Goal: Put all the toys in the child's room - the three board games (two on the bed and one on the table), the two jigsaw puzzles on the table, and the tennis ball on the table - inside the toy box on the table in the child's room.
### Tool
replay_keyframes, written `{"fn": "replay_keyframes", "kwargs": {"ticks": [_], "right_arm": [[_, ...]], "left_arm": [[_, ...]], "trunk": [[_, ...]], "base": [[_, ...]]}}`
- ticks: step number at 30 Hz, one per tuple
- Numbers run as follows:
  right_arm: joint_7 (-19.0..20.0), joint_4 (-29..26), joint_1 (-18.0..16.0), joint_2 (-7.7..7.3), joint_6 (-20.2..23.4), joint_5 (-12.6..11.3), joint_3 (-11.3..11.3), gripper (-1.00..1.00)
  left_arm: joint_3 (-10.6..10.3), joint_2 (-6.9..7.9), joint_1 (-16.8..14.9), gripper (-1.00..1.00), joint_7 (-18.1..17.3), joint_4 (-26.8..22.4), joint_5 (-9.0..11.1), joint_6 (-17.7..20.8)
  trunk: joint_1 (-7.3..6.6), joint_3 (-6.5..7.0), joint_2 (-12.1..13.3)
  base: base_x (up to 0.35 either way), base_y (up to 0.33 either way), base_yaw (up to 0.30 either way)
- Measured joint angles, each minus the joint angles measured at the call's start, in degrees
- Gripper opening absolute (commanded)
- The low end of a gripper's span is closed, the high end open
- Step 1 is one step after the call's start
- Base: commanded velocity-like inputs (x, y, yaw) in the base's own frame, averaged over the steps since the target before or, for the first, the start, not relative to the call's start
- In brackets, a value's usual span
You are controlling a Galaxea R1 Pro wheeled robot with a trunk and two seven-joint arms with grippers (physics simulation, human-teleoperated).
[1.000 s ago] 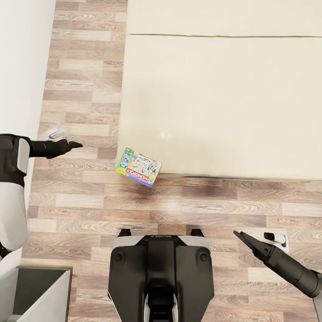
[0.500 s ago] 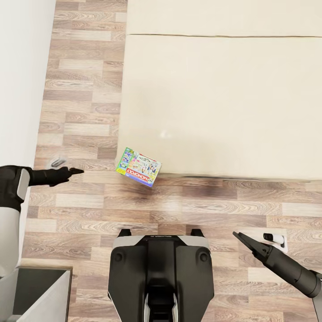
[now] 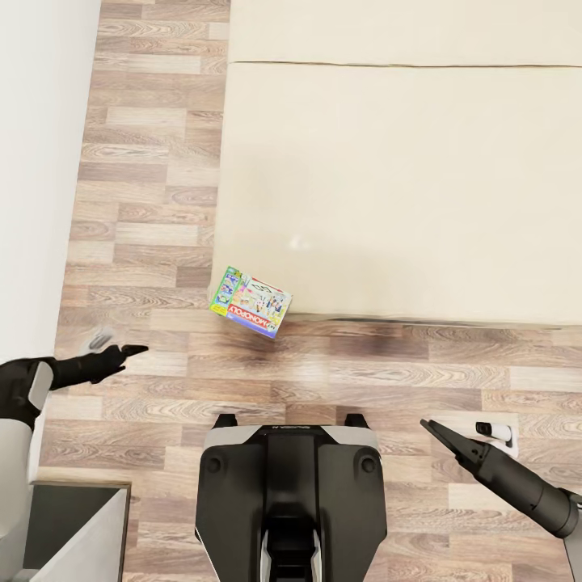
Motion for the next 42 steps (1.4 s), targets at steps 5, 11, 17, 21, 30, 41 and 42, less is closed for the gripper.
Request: {"fn": "replay_keyframes", "kwargs": {"ticks": [5, 11, 17, 21, 30, 41, 42], "right_arm": [[-1.04, 0.00, 0.00, 0.15, -1.05, -0.02, 0.00, 1.00], [-3.04, -0.04, 0.00, 0.40, -2.19, -0.04, 0.14, 1.00], [-4.83, -0.03, 0.00, 0.47, -2.50, -0.07, 0.43, 1.00], [-6.50, -0.02, 0.00, 0.53, -2.58, -0.18, 0.60, 1.00], [-10.82, 0.39, 0.00, 0.65, -2.67, -0.35, 2.64, 1.00], [-19.89, 5.62, -1.14, 0.66, -6.63, -0.56, 8.69, 1.00], [-21.17, 6.89, -1.70, 0.64, -7.55, -0.65, 9.21, 1.00]], "left_arm": [[1.50, 0.84, 2.40, 1.00, -1.73, 2.58, 0.05, -4.00], [2.35, 1.27, 5.54, 1.00, -2.44, 5.12, 0.06, -7.73], [2.55, 0.98, 7.41, 1.00, -2.21, 6.28, -0.07, -10.97], [2.59, 0.87, 8.62, 1.00, -1.75, 7.29, -0.10, -13.66], [2.81, 1.12, 9.57, 1.00, -1.20, 8.73, 0.05, -15.48], [2.96, 0.98, 9.74, 1.00, -1.07, 8.98, 0.02, -15.54], [2.94, 0.97, 9.74, 1.00, -1.07, 8.98, 0.03, -15.53]], "trunk": [[0.00, 0.00, 0.00], [0.00, 0.00, 0.00], [0.00, 0.00, 0.00], [0.00, 0.00, 0.00], [0.00, 0.00, 0.00], [0.01, 0.00, 0.00], [0.01, 0.00, 0.00]], "base": [[0.000, 0.000, 0.000], [0.000, 0.000, 0.000], [0.000, 0.000, 0.000], [0.000, 0.000, 0.000], [0.000, 0.000, 0.000], [0.000, 0.000, 0.000], [0.000, 0.000, 0.000]]}}
